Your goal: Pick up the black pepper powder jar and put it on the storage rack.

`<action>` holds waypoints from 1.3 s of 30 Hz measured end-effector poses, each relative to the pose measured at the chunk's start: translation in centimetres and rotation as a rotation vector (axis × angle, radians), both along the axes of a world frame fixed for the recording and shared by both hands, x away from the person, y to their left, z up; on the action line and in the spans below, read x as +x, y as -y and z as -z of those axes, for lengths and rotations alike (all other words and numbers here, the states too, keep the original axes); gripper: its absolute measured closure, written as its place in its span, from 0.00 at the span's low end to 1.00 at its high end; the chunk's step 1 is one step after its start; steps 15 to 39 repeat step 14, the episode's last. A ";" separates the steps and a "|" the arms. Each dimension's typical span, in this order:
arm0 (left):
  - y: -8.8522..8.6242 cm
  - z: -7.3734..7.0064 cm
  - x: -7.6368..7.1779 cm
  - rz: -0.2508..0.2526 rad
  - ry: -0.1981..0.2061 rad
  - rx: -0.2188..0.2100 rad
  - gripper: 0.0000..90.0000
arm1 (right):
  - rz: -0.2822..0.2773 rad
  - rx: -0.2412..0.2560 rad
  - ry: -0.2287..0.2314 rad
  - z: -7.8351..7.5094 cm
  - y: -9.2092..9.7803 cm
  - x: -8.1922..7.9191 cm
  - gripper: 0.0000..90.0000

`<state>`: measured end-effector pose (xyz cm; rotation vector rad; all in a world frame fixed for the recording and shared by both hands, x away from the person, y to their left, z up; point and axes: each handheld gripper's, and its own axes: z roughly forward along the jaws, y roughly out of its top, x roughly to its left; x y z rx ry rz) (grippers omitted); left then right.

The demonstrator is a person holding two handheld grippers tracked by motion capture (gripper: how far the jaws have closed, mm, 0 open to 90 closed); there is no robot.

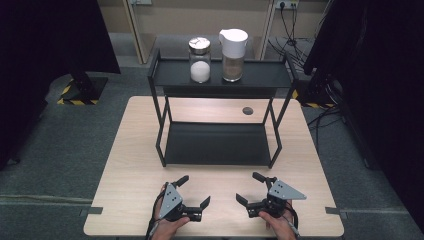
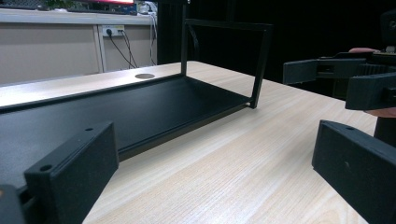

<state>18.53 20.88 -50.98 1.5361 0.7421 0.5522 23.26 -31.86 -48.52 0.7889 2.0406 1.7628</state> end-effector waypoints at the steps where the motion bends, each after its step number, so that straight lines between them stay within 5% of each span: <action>1: 0.0 0.0 0.0 0.000 0.000 0.000 0.00 | 0.000 0.001 -0.001 0.0 0.0 0.0 0.01; 39: 0.0 0.0 0.0 -0.001 0.001 -0.001 0.00 | 0.001 0.002 -0.001 0.0 0.1 0.0 0.01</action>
